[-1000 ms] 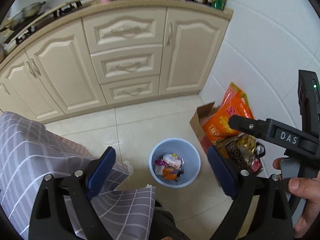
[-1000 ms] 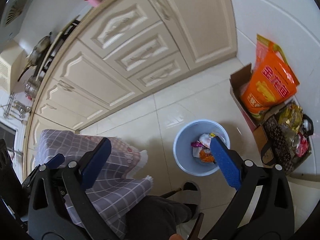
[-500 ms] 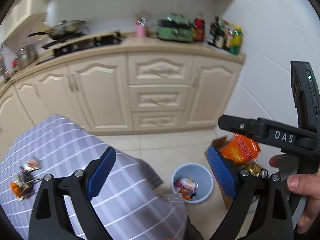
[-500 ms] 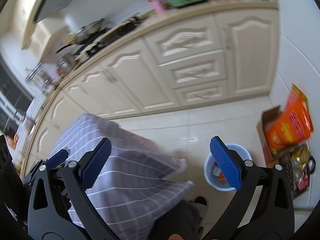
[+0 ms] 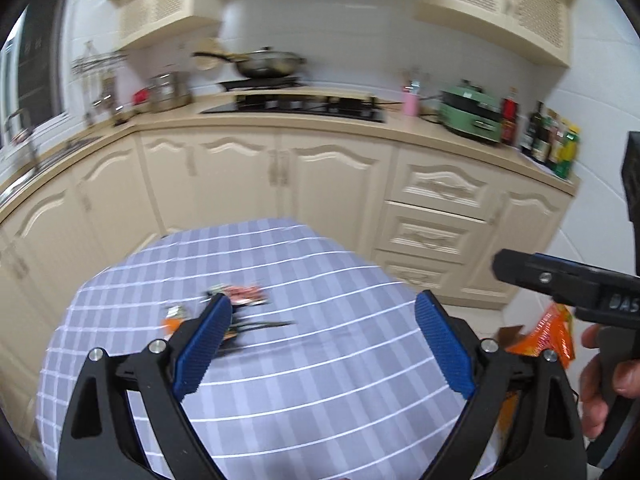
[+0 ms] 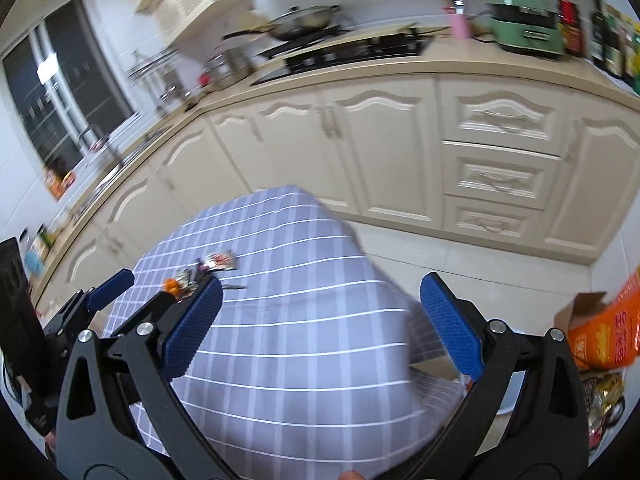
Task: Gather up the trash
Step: 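Grasp the orange peel with the left tool while the right tool grasps a dark snack packet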
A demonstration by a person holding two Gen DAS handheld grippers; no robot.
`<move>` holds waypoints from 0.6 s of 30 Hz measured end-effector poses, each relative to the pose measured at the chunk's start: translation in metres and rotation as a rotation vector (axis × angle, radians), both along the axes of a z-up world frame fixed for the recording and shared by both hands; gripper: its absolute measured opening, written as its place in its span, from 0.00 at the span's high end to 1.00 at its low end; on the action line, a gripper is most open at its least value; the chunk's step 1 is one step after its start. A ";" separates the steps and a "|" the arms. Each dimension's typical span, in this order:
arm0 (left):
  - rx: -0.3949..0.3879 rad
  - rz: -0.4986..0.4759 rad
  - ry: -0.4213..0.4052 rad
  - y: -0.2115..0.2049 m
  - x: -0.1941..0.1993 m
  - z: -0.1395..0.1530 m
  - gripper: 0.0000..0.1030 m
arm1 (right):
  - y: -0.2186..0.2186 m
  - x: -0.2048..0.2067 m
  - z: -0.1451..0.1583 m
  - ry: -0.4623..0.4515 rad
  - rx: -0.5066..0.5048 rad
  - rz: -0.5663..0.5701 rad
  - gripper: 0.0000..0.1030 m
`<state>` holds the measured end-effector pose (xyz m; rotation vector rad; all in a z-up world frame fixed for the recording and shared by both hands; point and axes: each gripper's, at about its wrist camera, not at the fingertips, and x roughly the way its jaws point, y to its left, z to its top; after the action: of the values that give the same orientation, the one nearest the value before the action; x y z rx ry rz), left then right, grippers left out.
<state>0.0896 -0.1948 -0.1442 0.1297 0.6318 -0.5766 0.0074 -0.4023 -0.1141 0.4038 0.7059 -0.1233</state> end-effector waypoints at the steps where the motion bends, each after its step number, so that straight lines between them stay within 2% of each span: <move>1: -0.003 0.028 0.006 0.013 0.006 -0.003 0.12 | 0.008 0.004 -0.001 0.001 -0.003 0.014 0.06; 4: -0.004 0.097 0.015 0.046 0.024 -0.012 0.12 | 0.030 0.018 -0.005 0.014 -0.015 0.055 0.06; 10: 0.052 0.210 0.064 0.089 0.064 -0.044 0.12 | 0.062 0.043 -0.020 0.049 -0.021 0.123 0.06; 14: 0.097 0.202 0.103 0.093 0.089 -0.066 0.12 | 0.072 0.062 -0.033 0.075 -0.014 0.154 0.06; 18: 0.140 0.193 0.121 0.078 0.110 -0.085 0.12 | 0.077 0.076 -0.042 0.094 -0.006 0.164 0.06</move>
<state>0.1992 -0.1165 -0.2287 0.1644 0.7929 -0.3552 0.0830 -0.3252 -0.1558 0.3342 0.8285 0.0104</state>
